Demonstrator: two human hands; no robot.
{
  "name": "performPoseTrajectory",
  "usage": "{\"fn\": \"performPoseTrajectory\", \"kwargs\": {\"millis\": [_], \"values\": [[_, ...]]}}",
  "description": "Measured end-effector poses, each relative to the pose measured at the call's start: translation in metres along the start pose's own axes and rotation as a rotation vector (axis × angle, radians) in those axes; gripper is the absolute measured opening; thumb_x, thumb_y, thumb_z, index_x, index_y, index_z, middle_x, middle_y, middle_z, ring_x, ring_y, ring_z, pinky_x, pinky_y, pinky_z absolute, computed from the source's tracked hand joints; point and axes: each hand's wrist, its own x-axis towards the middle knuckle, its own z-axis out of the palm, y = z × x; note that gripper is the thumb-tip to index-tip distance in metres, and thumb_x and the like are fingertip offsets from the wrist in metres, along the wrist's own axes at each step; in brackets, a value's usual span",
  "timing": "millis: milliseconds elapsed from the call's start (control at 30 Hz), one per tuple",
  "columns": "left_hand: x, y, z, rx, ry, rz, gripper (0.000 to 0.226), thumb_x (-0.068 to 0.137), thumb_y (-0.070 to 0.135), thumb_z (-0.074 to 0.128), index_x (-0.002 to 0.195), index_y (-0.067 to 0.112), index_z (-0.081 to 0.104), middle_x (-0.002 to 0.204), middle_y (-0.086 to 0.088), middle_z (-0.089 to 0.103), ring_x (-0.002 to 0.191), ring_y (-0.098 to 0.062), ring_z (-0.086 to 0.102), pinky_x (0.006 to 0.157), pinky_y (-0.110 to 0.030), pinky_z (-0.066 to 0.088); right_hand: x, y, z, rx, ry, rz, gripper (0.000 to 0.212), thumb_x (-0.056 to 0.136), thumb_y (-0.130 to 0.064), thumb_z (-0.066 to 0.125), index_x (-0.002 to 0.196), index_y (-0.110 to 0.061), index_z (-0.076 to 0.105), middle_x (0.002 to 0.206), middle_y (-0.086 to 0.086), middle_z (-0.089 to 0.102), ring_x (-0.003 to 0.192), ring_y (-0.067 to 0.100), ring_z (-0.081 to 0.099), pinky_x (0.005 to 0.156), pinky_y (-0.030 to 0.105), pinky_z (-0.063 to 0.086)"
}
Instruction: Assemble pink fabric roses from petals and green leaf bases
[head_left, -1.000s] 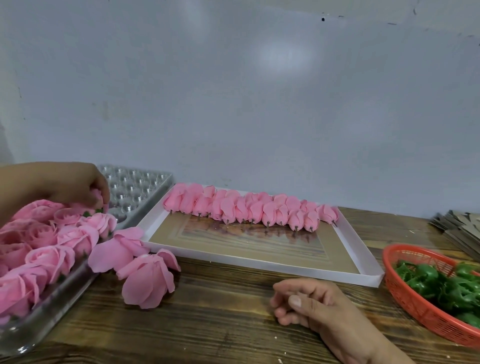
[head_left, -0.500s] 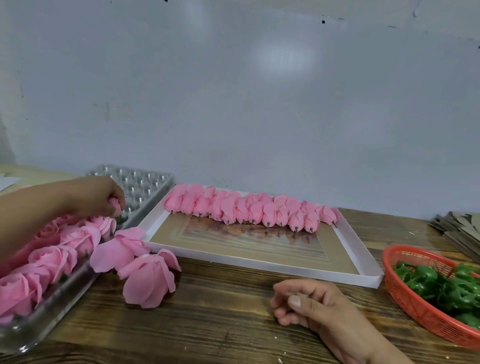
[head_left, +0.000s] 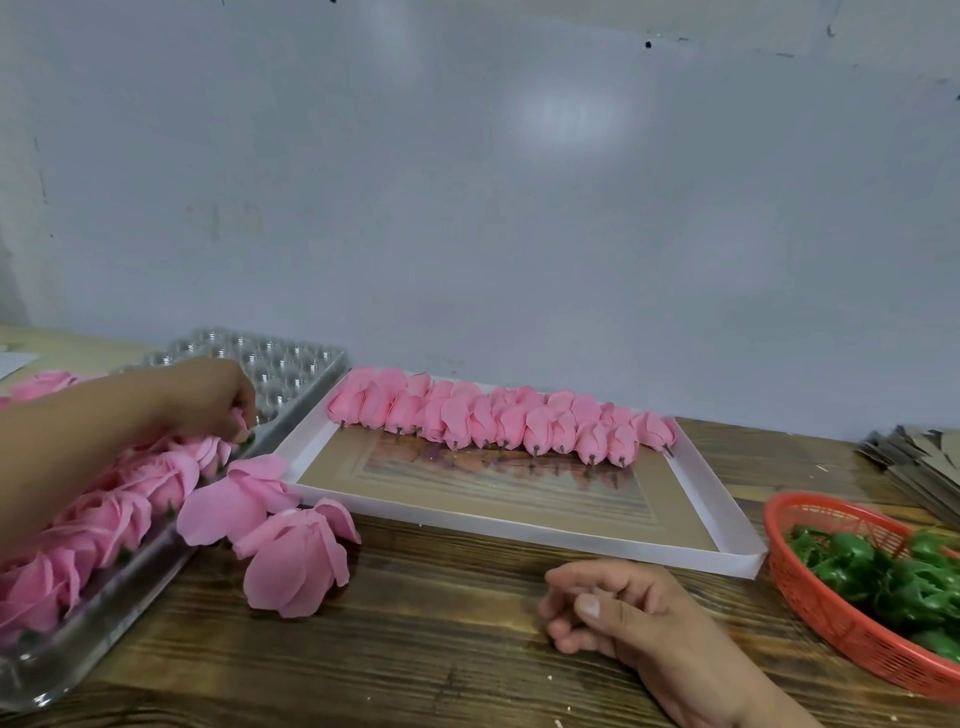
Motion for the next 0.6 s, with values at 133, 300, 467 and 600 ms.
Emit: {"fn": "performPoseTrajectory", "kwargs": {"millis": [133, 300, 467, 600], "values": [[0.004, 0.004, 0.004, 0.077, 0.025, -0.027, 0.012, 0.08, 0.014, 0.069, 0.09, 0.018, 0.071, 0.082, 0.003, 0.068, 0.078, -0.013, 0.058, 0.067, -0.02, 0.042, 0.0, 0.001, -0.001, -0.014, -0.009, -0.008, 0.027, 0.068, -0.004, 0.064, 0.094, 0.003, 0.07, 0.088, 0.029, 0.067, 0.072, 0.027, 0.065, 0.066, 0.031, 0.056], [0.002, 0.011, 0.011, 0.164, 0.056, -0.041, 0.011, 0.077, 0.01, 0.068, 0.077, 0.017, 0.059, 0.073, 0.005, 0.062, 0.062, -0.009, 0.053, 0.051, -0.02, 0.037, 0.0, 0.002, -0.001, -0.046, -0.01, -0.014, 0.034, 0.065, -0.01, 0.069, 0.096, 0.004, 0.068, 0.088, 0.027, 0.068, 0.073, 0.026, 0.065, 0.067, 0.03, 0.055], [0.0, 0.012, 0.016, 0.138, 0.107, -0.052, 0.022, 0.074, 0.002, 0.063, 0.066, 0.016, 0.048, 0.064, 0.008, 0.063, 0.043, 0.003, 0.045, 0.048, -0.019, 0.039, -0.001, 0.003, 0.0, -0.055, 0.009, -0.012, 0.035, 0.065, -0.01, 0.069, 0.097, 0.005, 0.067, 0.086, 0.028, 0.066, 0.07, 0.024, 0.065, 0.067, 0.029, 0.055], [-0.004, 0.012, 0.018, 0.104, 0.129, -0.088, 0.015, 0.081, 0.004, 0.061, 0.075, 0.015, 0.053, 0.062, 0.008, 0.051, 0.048, -0.001, 0.045, 0.044, -0.017, 0.033, -0.001, 0.0, 0.005, -0.011, 0.048, 0.028, 0.035, 0.064, -0.011, 0.069, 0.095, 0.004, 0.067, 0.083, 0.023, 0.067, 0.069, 0.022, 0.063, 0.066, 0.028, 0.055]]}}
